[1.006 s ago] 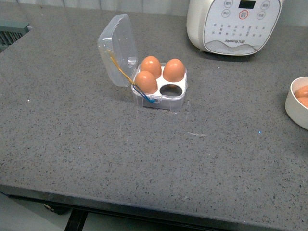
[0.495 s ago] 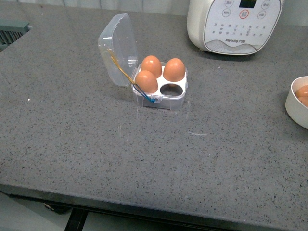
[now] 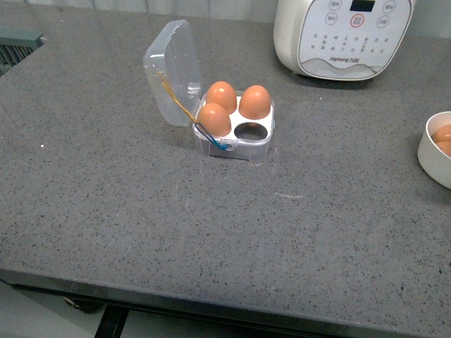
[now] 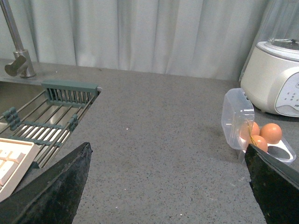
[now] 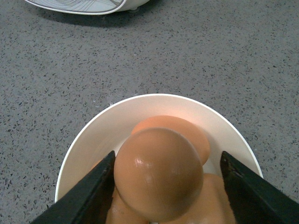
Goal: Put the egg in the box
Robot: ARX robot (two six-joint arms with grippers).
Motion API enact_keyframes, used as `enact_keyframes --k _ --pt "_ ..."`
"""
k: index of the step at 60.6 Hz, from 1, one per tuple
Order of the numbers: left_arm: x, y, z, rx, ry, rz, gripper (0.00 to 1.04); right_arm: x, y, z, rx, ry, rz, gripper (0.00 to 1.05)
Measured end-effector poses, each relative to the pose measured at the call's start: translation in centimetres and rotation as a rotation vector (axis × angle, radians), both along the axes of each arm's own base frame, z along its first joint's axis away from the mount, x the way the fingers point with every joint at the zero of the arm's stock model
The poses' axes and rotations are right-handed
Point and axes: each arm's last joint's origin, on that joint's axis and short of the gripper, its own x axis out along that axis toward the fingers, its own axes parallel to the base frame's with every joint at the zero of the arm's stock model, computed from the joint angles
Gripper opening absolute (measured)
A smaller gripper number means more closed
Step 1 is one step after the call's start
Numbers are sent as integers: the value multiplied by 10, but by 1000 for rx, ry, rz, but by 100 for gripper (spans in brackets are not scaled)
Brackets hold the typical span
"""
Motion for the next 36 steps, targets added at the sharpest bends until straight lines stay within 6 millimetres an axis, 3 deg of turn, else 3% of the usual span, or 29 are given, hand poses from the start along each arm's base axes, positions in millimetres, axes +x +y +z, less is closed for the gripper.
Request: enact_keyframes --k 8,20,26,36 --pt "0 0 0 0 0 0 98 1 -1 2 -15 -20 -8 43" --pt "0 0 0 0 0 0 98 2 6 12 -10 -50 -1 42" --pt "0 0 0 0 0 0 98 1 23 28 10 -87 43 42" --pt "0 0 0 0 0 0 98 9 74 46 65 -108 194 42"
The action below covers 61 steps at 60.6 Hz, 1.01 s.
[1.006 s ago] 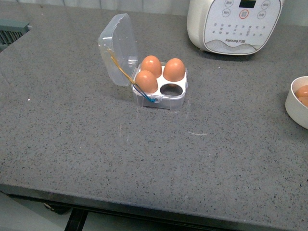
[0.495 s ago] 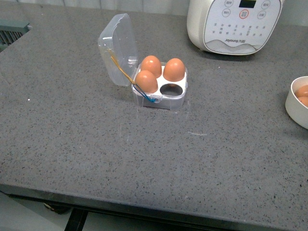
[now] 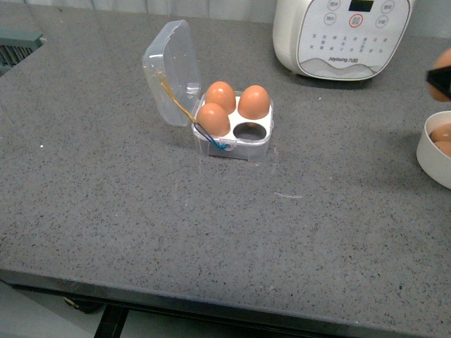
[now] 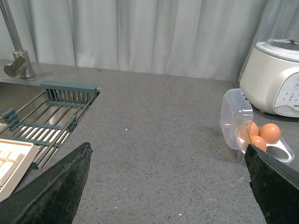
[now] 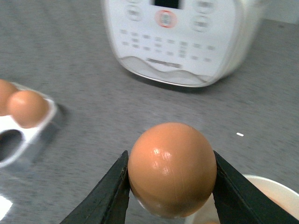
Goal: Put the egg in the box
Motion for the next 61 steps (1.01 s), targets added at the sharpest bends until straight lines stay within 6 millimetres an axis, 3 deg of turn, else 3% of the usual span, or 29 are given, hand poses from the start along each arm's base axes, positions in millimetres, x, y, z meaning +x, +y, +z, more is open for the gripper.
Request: enact_keyframes --k 12,25,36,61 --pt "0 0 0 0 0 0 98 8 67 -6 13 32 171 42" --pt "0 0 0 0 0 0 98 14 108 -21 10 74 253 42" --pt "0 0 0 0 0 0 98 25 122 -25 15 81 271 42" --pt "0 0 0 0 0 0 98 35 134 -34 13 101 279 42"
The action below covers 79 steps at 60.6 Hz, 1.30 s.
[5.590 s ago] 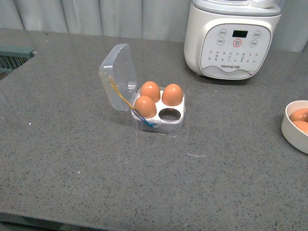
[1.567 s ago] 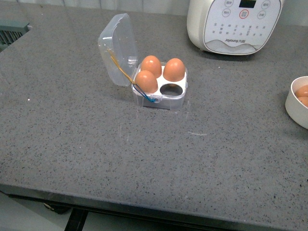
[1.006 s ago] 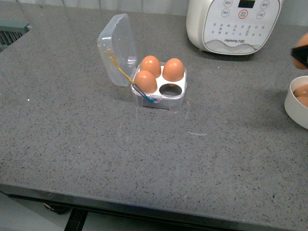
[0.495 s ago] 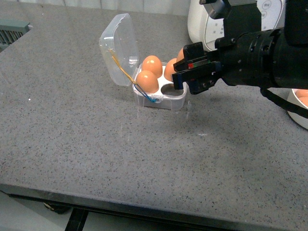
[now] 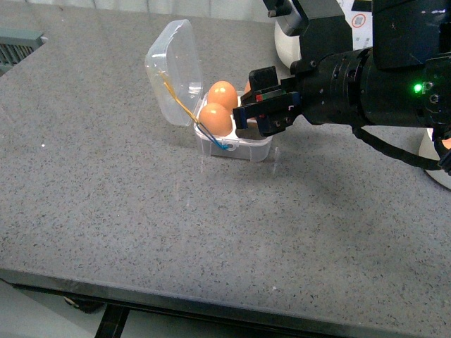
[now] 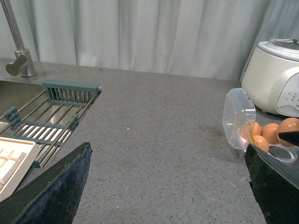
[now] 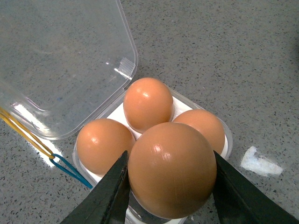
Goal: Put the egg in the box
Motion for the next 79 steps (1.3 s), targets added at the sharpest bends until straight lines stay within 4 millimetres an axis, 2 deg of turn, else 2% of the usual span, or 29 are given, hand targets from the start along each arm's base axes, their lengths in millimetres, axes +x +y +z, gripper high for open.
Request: enact_keyframes --k 4,7,18,23,30,38,47,49,51,56,71,76,79 --pt "0 0 0 0 0 0 98 -1 2 0 -1 2 4 42" --pt "0 0 0 0 0 0 98 -1 3 -1 -5 5 5 47" --pt "0 0 0 0 0 0 98 0 2 0 -6 -8 -17 78" --pt "0 0 0 0 0 0 98 -2 -12 4 0 -37 -87 97" --pt "0 0 0 0 0 0 98 -17 -44 19 -11 -110 -233 95" --pt "0 0 0 0 0 0 98 -52 -86 35 -4 -187 -373 95" --pt "0 0 0 0 0 0 98 -87 -108 45 -8 -234 -466 95" --pt "0 0 0 0 0 0 98 -96 -112 45 -6 -294 -534 91" --pt "0 0 0 0 0 0 98 -107 -118 45 22 -395 -605 82" --pt "0 0 0 0 -1 0 98 -123 -127 46 56 -472 -636 68" --pt "0 0 0 0 0 0 98 -155 -142 48 65 -487 -638 25" --pt "0 0 0 0 0 0 98 -165 -146 48 65 -486 -639 7" --pt "0 0 0 0 0 0 98 -169 -147 48 64 -490 -638 1"
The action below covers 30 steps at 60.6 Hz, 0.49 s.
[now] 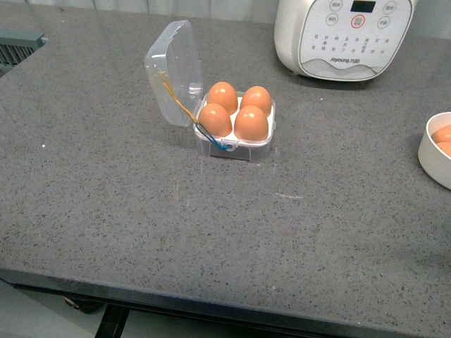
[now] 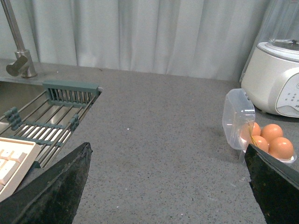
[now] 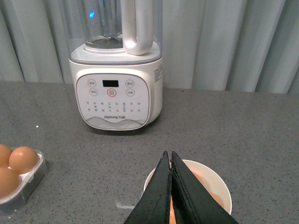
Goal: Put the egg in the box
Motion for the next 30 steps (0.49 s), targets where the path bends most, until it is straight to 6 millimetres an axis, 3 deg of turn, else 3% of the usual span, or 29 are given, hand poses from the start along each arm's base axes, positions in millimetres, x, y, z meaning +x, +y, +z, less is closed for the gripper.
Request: enact_keyframes --k 14,30 --pt "0 0 0 0 0 0 98 -18 -13 0 4 2 -2 1" --pt "0 0 0 0 0 0 98 -34 -14 1 4 -2 -1 1"
